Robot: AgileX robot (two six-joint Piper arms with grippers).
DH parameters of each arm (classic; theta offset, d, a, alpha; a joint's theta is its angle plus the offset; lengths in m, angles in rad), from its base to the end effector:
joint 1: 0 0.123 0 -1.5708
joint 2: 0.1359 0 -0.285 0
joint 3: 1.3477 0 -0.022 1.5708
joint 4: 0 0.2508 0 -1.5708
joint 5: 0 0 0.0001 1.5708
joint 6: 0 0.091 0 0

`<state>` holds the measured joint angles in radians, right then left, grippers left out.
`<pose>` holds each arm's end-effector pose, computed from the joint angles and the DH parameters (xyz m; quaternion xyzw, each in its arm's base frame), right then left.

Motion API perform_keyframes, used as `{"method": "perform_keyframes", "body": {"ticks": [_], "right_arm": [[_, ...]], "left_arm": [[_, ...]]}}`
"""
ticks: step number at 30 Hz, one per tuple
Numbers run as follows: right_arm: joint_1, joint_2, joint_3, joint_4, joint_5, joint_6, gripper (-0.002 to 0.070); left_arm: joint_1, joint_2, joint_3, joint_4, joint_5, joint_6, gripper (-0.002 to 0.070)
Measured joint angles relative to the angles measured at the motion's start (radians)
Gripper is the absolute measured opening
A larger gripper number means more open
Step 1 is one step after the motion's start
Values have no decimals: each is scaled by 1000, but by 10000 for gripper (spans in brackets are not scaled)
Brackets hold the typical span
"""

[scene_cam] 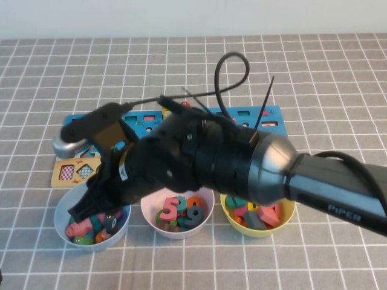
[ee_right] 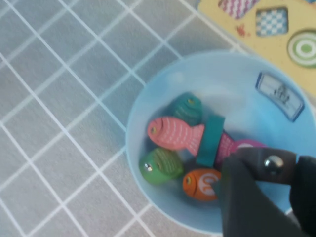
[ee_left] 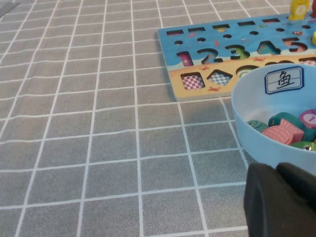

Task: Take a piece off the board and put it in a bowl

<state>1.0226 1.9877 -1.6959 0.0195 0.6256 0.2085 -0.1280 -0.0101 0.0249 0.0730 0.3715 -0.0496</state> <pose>0.2394 0.3940 0.2689 -0.3642 0.8581 0.2156 0.2907 0.0526 -0.0043 0.1720 0.0510 0.8027 -0.0219 0.5939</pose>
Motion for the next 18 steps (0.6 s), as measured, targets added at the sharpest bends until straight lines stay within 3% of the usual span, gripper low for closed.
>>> {"method": "perform_keyframes", "body": {"ticks": [18], "right_arm": [[6, 33, 46, -7, -54, 148, 183]], "left_arm": [[0, 0, 0, 0, 0, 0, -1]]}}
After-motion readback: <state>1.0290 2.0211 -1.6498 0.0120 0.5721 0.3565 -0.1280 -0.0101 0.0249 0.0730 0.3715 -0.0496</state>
